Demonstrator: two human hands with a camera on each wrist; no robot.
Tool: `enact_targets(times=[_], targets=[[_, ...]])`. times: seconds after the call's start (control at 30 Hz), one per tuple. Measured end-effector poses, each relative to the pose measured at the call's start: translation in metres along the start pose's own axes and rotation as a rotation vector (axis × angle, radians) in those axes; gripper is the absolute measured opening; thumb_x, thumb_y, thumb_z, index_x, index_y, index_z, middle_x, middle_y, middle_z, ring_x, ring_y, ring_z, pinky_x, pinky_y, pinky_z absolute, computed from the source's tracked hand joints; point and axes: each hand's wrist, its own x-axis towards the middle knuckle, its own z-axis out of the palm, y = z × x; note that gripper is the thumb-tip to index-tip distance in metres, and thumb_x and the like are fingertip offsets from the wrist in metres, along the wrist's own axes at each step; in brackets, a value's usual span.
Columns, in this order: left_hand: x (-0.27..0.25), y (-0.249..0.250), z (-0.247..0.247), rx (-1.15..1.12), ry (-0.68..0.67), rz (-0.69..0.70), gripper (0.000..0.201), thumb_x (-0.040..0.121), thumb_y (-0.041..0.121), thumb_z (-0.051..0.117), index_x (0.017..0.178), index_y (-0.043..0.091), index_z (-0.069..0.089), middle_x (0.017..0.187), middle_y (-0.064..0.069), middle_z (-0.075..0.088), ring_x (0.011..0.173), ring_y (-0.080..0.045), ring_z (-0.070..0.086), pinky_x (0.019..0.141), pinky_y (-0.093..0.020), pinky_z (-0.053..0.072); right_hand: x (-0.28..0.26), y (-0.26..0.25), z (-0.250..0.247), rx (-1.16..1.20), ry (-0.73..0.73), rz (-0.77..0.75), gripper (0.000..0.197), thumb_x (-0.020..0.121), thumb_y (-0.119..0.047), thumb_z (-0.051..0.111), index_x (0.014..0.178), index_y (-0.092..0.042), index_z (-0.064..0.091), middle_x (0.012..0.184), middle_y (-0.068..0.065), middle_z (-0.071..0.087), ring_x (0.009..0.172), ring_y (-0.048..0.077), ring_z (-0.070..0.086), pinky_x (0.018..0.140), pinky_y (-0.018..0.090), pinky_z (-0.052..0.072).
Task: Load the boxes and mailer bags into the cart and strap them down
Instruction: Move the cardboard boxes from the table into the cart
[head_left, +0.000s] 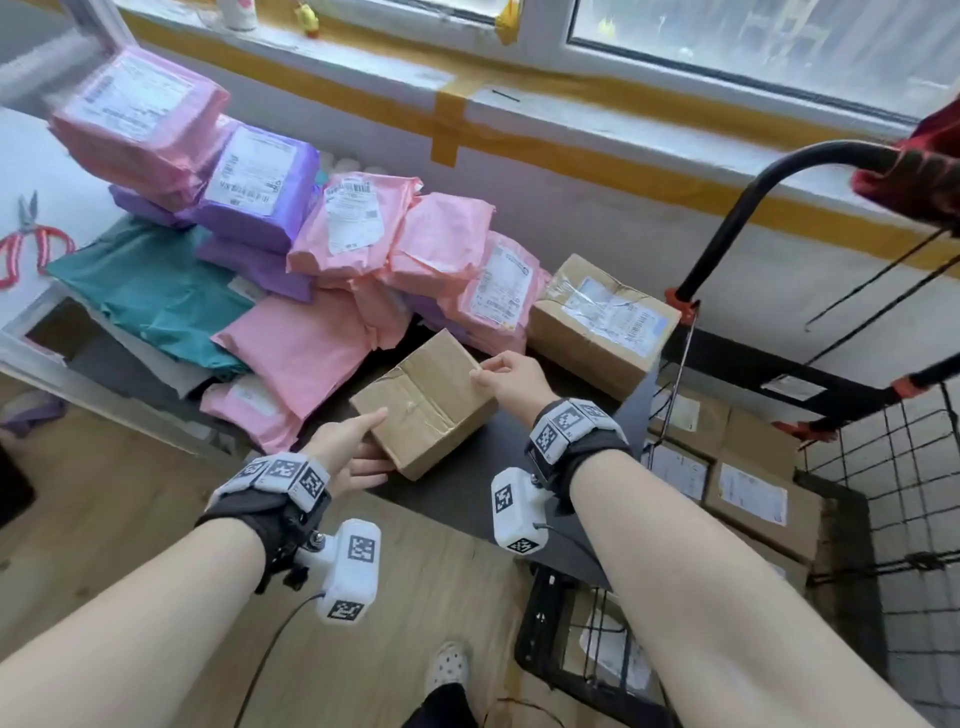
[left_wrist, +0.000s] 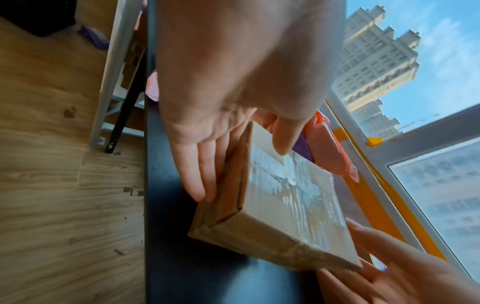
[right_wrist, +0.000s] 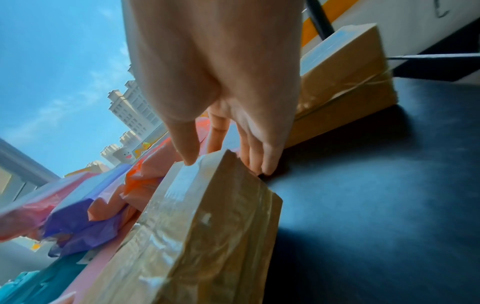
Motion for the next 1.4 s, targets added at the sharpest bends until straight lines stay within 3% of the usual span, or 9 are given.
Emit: enact_targets(times=[0.07,0.23,0.37,0.57,0.77,0.97,1.1,1.27,1.4], targets=[[-0.011,-0.003,0.004,0.071,0.014,0.018,0.046,0.091,0.031,0.058,0.125,0.001,0.05,0.116,-0.024,0.06,0.098,-0.036,0.061,0.092,-0.044,0.049,-0.019,0.01,-0.015,0.027,-0.018,0.015,0.012,0.083,-0.02,0.069,0.081,-0.016,0.057,0.082,-0.003,0.057,0.078,0.013,0.053,0.069,0.023,0.044],[-0.047,-0.011,0.037,0.188,-0.031,0.062,0.043,0.089,0.027,0.062,0.121,0.001,0.052,0.119,-0.024,0.058,0.096,-0.036,0.062,0.088,-0.043,0.05,-0.075,0.041,-0.074,0.133,-0.118,0.057,0.036,0.086,-0.019,0.068,0.119,-0.012,0.058,0.107,0.002,0.056,0.098,0.019,0.06,0.083,0.034,0.055],[-0.081,-0.034,0.097,0.248,-0.076,0.074,0.047,0.088,0.024,0.063,0.127,0.0,0.052,0.123,-0.023,0.057,0.102,-0.038,0.06,0.087,-0.041,0.052,-0.126,0.082,-0.139,0.293,-0.18,0.102,0.043,0.09,-0.011,0.062,0.132,-0.011,0.051,0.118,0.008,0.061,0.095,0.019,0.06,0.067,0.025,0.054],[-0.117,-0.071,0.221,0.354,-0.176,0.132,0.037,0.089,0.017,0.063,0.122,0.002,0.056,0.102,-0.019,0.064,0.08,-0.026,0.064,0.057,-0.025,0.059,-0.171,0.168,-0.248,0.328,-0.117,0.166,0.04,0.091,-0.013,0.061,0.129,-0.012,0.051,0.116,0.008,0.059,0.086,0.023,0.064,0.072,0.034,0.056],[-0.111,-0.102,0.32,0.482,-0.22,0.073,0.034,0.089,0.017,0.062,0.12,0.004,0.056,0.129,-0.011,0.056,0.101,-0.038,0.063,0.08,-0.035,0.056,-0.182,0.247,-0.312,0.344,-0.08,0.3,0.044,0.092,-0.014,0.059,0.134,-0.013,0.047,0.121,0.014,0.06,0.097,0.031,0.064,0.082,0.045,0.055],[-0.069,-0.117,0.377,0.688,-0.268,-0.04,0.044,0.093,0.015,0.057,0.134,0.018,0.044,0.121,-0.014,0.059,0.085,-0.035,0.064,0.079,-0.04,0.054,-0.16,0.315,-0.329,0.395,-0.127,0.467,0.032,0.097,-0.015,0.05,0.128,-0.023,0.047,0.107,0.014,0.06,0.079,0.028,0.064,0.068,0.039,0.055],[-0.023,-0.129,0.398,0.827,-0.304,-0.135,0.056,0.092,0.013,0.059,0.141,0.027,0.037,0.099,-0.011,0.062,0.088,-0.035,0.064,0.077,-0.043,0.055,-0.136,0.363,-0.317,0.412,-0.21,0.647,0.027,0.098,-0.02,0.048,0.125,-0.023,0.048,0.105,0.015,0.059,0.083,0.029,0.061,0.077,0.041,0.055],[0.032,-0.159,0.413,0.974,-0.371,-0.337,0.037,0.092,0.014,0.059,0.126,0.02,0.047,0.116,-0.022,0.058,0.097,-0.045,0.061,0.078,-0.047,0.054,-0.111,0.416,-0.29,0.41,-0.299,0.861,0.039,0.097,-0.021,0.051,0.134,-0.015,0.041,0.125,0.023,0.056,0.104,0.041,0.06,0.088,0.05,0.052],[0.069,-0.181,0.414,1.049,-0.398,-0.451,0.034,0.091,0.014,0.061,0.122,0.012,0.047,0.095,-0.02,0.059,0.081,-0.038,0.063,0.07,-0.045,0.056,-0.099,0.449,-0.271,0.411,-0.427,0.984,0.045,0.097,-0.022,0.049,0.137,-0.006,0.037,0.135,0.025,0.049,0.117,0.045,0.054,0.099,0.052,0.046]])
